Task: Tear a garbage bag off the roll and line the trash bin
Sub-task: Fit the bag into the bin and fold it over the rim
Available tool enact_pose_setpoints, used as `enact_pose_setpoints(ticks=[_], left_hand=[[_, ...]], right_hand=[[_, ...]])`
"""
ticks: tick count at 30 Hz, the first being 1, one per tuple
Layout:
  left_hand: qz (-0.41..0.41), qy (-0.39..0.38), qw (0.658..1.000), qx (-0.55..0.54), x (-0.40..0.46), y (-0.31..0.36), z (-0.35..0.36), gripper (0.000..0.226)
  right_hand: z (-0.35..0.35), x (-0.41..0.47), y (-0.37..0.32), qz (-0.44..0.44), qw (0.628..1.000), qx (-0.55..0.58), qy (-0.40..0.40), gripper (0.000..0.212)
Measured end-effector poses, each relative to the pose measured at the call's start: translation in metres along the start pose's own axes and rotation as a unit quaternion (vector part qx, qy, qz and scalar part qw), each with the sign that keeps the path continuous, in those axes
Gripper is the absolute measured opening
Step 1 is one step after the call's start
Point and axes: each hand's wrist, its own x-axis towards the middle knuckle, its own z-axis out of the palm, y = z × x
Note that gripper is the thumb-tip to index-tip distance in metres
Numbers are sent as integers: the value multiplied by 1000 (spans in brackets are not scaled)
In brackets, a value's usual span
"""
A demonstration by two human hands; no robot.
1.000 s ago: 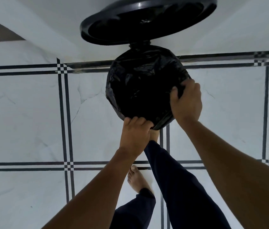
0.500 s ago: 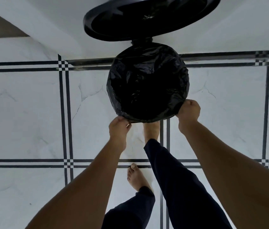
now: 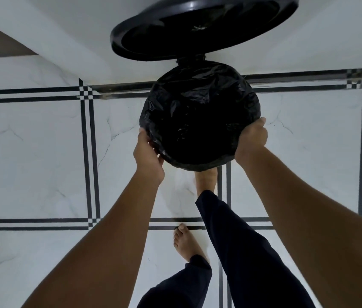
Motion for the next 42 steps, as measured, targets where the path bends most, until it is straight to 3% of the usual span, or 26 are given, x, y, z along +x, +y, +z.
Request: enact_pose_setpoints(ticks=[1,2,3,4,5,6,7,8,10,12,14,18,22,23,25,26,28,31,35,40,42], left_hand=[[-6,-11,1000,7,7,3,0,43],[-10,-16,1000,15,12,7,-1,40],[-14,-15,999,34,19,10,-4,36],[-14,-2,998,54,23,14,-5,32],[8,34,997,74,27,16,-7,25],[47,82,991,94,31,19,-8,16],[105,135,979,113,33,22,-9,8],[172,167,962,131,35,26,-7,11],[251,145,943,161,32,30,2,21],[256,59,944,197,26,33,24,34],[228,24,938,259,26,34,41,43],[209,50,900,380,42,50,54,42],[162,30,935,315,70,70,47,38],[184,50,925,330,73,72,46,36],[313,76,878,354,70,70,49,31],[366,67,859,352,64,68,54,31],[410,28,831,375,58,65,68,34],[363,31,841,400,68,67,84,36],[248,46,893,372,88,78,89,54],[170,42,924,340,97,91,88,46],[225,69,896,378,94,90,77,46]], right_hand=[[-2,2,-7,-3,999,-51,10,62],[-2,-3,-11,-52,973,-219,46,61],[-7,-5,-17,-98,912,-396,49,59],[-10,-1,-25,-130,875,-460,69,59],[-14,7,-26,-124,898,-417,71,59],[-15,12,-31,-104,956,-264,70,60],[-13,16,-36,-108,981,-138,81,59],[-8,16,-39,-117,979,-115,124,53],[8,8,-44,-196,957,-137,162,30],[25,-1,-42,-267,934,-223,82,30],[33,-1,-41,-275,910,-308,27,42],[35,30,-58,-260,878,-401,-8,57],[37,46,-81,-235,867,-439,24,46],[39,46,-84,-264,863,-427,63,41],[46,42,-83,-385,840,-371,92,35],[51,37,-80,-445,820,-356,56,35],[63,30,-71,-484,783,-390,-36,40],[77,33,-70,-469,735,-488,-32,46],[85,46,-79,-440,726,-528,6,52],[87,48,-90,-366,778,-511,0,47],[81,44,-91,-367,792,-487,32,43]])
